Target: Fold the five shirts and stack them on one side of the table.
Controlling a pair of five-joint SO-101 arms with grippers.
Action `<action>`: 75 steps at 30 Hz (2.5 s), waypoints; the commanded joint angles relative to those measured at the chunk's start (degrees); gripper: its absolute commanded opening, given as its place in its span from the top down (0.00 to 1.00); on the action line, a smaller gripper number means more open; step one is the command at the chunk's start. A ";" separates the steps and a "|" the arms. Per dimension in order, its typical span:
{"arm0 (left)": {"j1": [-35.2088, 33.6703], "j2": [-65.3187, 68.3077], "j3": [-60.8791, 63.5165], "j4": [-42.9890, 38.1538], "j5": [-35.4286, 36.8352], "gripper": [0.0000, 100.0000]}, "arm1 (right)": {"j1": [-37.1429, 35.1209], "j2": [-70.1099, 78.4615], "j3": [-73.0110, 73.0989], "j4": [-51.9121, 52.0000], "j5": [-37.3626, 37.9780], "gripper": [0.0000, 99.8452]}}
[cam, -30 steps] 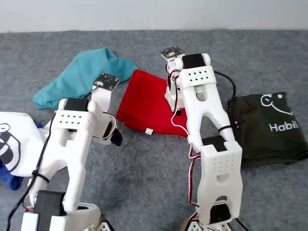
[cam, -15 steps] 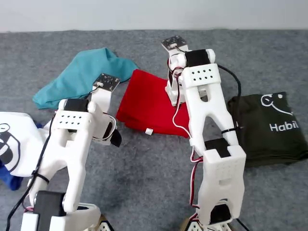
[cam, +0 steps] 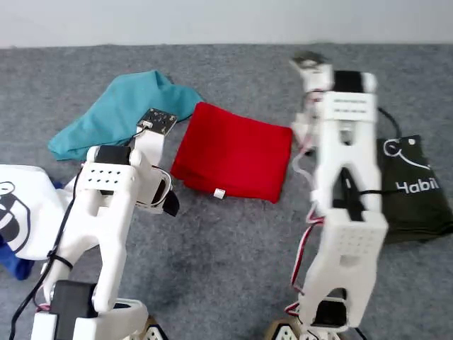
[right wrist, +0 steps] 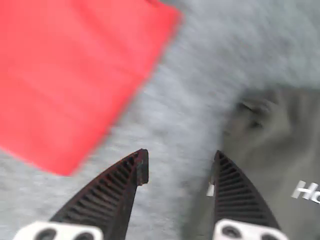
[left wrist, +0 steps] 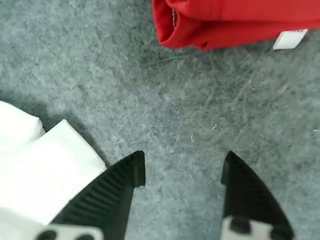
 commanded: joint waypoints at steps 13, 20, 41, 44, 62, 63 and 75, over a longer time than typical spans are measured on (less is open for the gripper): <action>0.35 -1.41 -0.04 -0.62 -0.44 0.76 | 14.55 11.38 -18.20 2.33 15.47 0.79; 0.35 -1.41 -0.04 -0.62 -0.44 0.76 | 5.32 2.68 -13.27 2.42 10.73 0.79; 0.35 -1.41 -0.04 0.09 -0.62 0.76 | -0.22 -1.45 8.35 1.10 29.71 0.79; 0.35 -1.41 -0.04 0.09 -0.62 0.76 | 5.23 -0.66 6.68 -1.71 30.15 0.79; 0.35 -1.41 -0.04 0.09 -0.62 0.76 | -0.48 -2.51 4.48 2.24 14.33 0.79; 0.35 -1.41 -0.04 0.09 -0.62 0.76 | -2.42 -3.21 4.48 2.24 9.85 0.79; -3.60 -1.85 -0.31 0.18 -0.70 0.76 | -25.98 -4.26 4.48 -2.59 -19.43 0.79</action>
